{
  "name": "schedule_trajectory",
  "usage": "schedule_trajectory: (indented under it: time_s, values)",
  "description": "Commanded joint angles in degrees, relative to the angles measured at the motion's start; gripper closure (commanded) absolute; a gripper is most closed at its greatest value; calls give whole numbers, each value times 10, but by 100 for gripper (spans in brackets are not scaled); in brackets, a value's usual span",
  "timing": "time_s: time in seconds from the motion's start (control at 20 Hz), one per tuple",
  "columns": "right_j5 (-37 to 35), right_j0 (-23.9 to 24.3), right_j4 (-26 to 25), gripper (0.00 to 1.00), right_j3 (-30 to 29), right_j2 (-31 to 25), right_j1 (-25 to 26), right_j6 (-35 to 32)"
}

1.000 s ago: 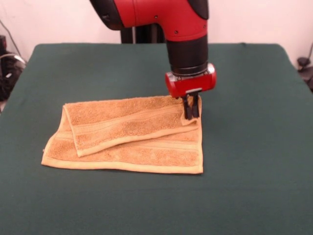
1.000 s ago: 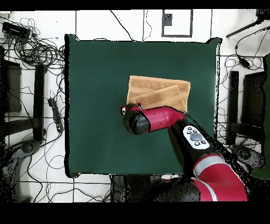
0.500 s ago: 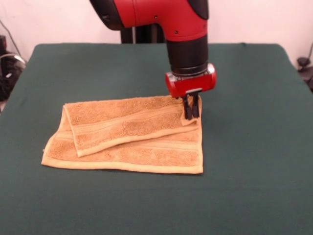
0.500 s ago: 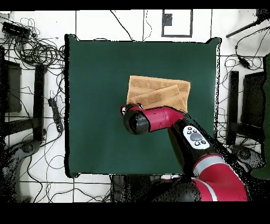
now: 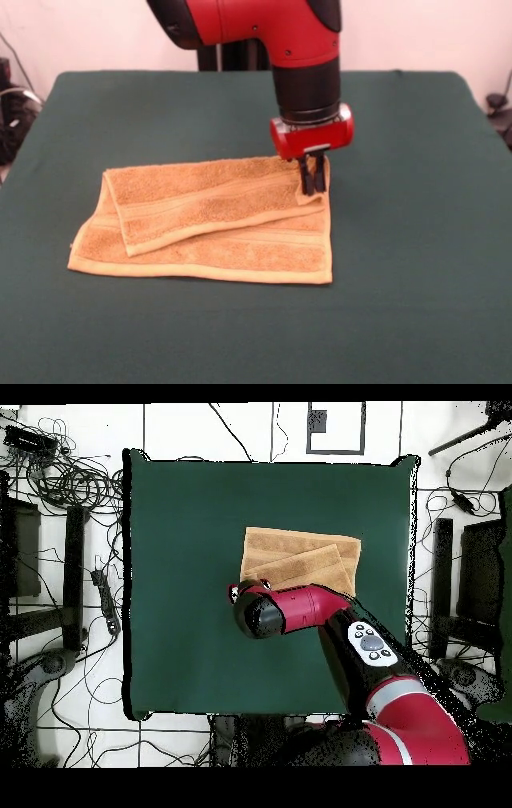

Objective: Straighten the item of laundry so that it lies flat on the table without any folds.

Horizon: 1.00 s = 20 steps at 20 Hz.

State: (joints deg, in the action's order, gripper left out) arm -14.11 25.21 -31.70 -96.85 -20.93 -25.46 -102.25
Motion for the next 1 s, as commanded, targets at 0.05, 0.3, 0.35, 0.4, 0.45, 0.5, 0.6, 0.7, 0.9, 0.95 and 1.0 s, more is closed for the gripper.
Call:
schedule_trajectory:
  time_s: [0.05,0.3,0.35,0.4,0.45,0.5,0.6,0.7,0.9,0.95,1.0]
  values:
    - [-126,7,-7,100,3,39,51,17]
    - [-129,24,-13,100,-52,41,15,23]
    - [-128,30,-14,100,-64,39,8,23]
    - [-131,36,-16,100,-76,36,1,29]
    - [-123,46,-18,100,-90,32,-5,30]
    - [-122,52,-19,100,-100,29,-11,32]
    - [-122,56,-25,100,-117,30,-23,34]
    - [-125,66,-23,100,-133,25,-30,35]
    - [-146,76,-18,100,-157,21,-43,33]
    - [-151,75,-17,100,-162,23,-46,31]
    - [-155,71,-18,100,-165,26,-49,27]
